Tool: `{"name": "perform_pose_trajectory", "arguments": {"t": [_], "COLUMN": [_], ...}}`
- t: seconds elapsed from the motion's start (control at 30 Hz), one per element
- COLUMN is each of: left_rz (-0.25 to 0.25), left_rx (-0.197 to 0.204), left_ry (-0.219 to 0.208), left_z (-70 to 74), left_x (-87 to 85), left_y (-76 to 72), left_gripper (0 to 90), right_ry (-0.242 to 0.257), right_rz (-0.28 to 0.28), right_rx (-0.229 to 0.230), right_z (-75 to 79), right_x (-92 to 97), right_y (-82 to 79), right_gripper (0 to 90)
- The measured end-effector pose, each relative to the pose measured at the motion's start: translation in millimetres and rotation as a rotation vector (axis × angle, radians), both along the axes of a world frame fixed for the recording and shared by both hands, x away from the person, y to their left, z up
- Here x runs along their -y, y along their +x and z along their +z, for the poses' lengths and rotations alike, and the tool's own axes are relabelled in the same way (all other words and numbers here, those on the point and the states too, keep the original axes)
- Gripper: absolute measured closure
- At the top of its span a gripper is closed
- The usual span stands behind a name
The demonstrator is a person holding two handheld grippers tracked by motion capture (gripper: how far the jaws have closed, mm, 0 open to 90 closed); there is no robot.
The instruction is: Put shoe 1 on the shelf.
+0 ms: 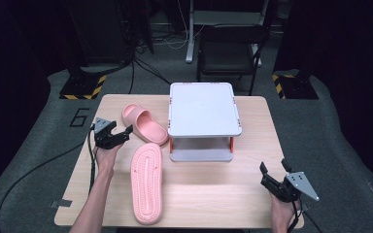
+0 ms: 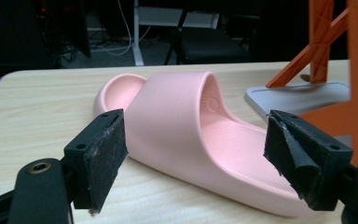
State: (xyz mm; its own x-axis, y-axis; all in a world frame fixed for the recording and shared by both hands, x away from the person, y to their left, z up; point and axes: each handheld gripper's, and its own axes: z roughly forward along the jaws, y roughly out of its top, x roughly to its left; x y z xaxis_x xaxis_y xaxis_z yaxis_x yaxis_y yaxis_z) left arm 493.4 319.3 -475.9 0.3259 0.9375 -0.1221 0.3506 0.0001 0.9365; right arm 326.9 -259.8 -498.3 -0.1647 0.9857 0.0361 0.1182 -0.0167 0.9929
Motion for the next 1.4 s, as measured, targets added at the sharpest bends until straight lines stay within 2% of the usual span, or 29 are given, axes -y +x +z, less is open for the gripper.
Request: {"name": "perform_pose_trajectory", "arguments": {"t": [0.07, 0.1, 0.17, 0.2, 0.37, 0.4, 0.43, 0.53, 0.6, 0.77, 0.9, 0.93, 0.97, 1.0, 1.03, 1.13, 1.17, 1.3, 1.37, 1.4], "left_rz": [0.0, 0.0, 0.001, 0.003, -0.001, 0.024, 0.024, 0.059, 0.065, 0.078, 0.066, 0.085, 0.093, 0.093, 0.106, 0.139, 0.137, 0.128, 0.127, 0.123], "left_rx": [0.0, -0.021, -0.028, -0.052, -0.059, -0.096, -0.096, -0.137, -0.143, -0.138, -0.143, -0.137, -0.141, -0.141, -0.142, -0.132, -0.126, -0.115, -0.114, -0.095], "left_ry": [0.001, 0.029, 0.027, 0.043, 0.061, 0.077, 0.077, 0.096, 0.105, 0.092, 0.074, 0.07, 0.1, 0.1, 0.127, 0.14, 0.126, 0.119, 0.121, 0.148], "left_z": [-0.8, -2.2, -4.5, -9.0, -18.3, -27.1, -27.1, -36.7, -38.5, -42.1, -44.4, -43.9, -42.1, -42.1, -40.2, -36.3, -35.9, -37.5, -38.0, -38.2], "left_x": [2.2, 7.2, 9.9, 15.9, 25.7, 27.8, 27.8, 29.6, 29.3, 25.1, 20.9, 21.4, 19.7, 19.7, 18.3, 11.5, 9.8, 6.2, 6.4, 9.0], "left_y": [5.4, 15.7, 20.8, 28.8, 36.8, 41.1, 41.1, 44.7, 46.2, 50.4, 52.0, 51.7, 50.4, 50.4, 49.6, 48.6, 48.9, 50.4, 50.6, 50.3], "left_gripper": [20.6, 20.4, 20.2, 19.7, 19.5, 19.5, 19.5, 19.9, 21.9, 26.8, 27.7, 29.5, 32.0, 34.4, 34.4, 40.4, 43.9, 54.9, 64.2, 67.8], "right_ry": [0.002, 0.003, 0.002, 0.002, 0.002, 0.007, 0.007, 0.014, 0.019, 0.027, 0.021, 0.022, 0.024, 0.025, 0.025, 0.029, 0.029, 0.023, 0.02, 0.021], "right_rz": [0.001, 0.002, 0.003, 0.003, 0.008, 0.008, 0.008, 0.007, 0.002, 0.0, 0.004, -0.002, -0.001, -0.001, -0.001, -0.003, -0.002, 0.003, 0.004, 0.005], "right_rx": [-0.001, -0.005, -0.006, -0.005, -0.007, -0.008, -0.008, -0.001, -0.002, -0.005, -0.008, -0.009, -0.005, -0.006, -0.006, -0.007, -0.006, -0.008, -0.008, -0.009], "right_z": [-0.9, -1.1, -1.2, -1.0, -1.1, -1.2, -1.2, -0.6, -1.0, -1.7, -1.8, -1.7, -1.7, -1.7, -1.7, -1.6, -1.7, -2.0, -1.9, -2.1], "right_x": [0.5, 0.7, 0.8, 0.8, 1.3, 1.5, 1.5, 2.3, 3.8, 5.0, 4.7, 4.4, 4.5, 4.7, 4.7, 5.1, 4.9, 3.7, 2.9, 2.7], "right_y": [1.0, 1.1, 1.3, 1.3, 1.0, 1.0, 1.0, -1.1, -1.7, -0.5, -0.2, -0.4, -0.4, -0.7, -0.7, -1.3, -1.3, -0.6, -0.6, -0.7], "right_gripper": [18.9, 18.9, 18.9, 18.9, 18.9, 19.1, 19.1, 19.2, 19.2, 19.3, 19.4, 19.5, 19.6, 19.6, 19.6, 19.7, 19.7, 19.8, 19.9, 19.8]}}
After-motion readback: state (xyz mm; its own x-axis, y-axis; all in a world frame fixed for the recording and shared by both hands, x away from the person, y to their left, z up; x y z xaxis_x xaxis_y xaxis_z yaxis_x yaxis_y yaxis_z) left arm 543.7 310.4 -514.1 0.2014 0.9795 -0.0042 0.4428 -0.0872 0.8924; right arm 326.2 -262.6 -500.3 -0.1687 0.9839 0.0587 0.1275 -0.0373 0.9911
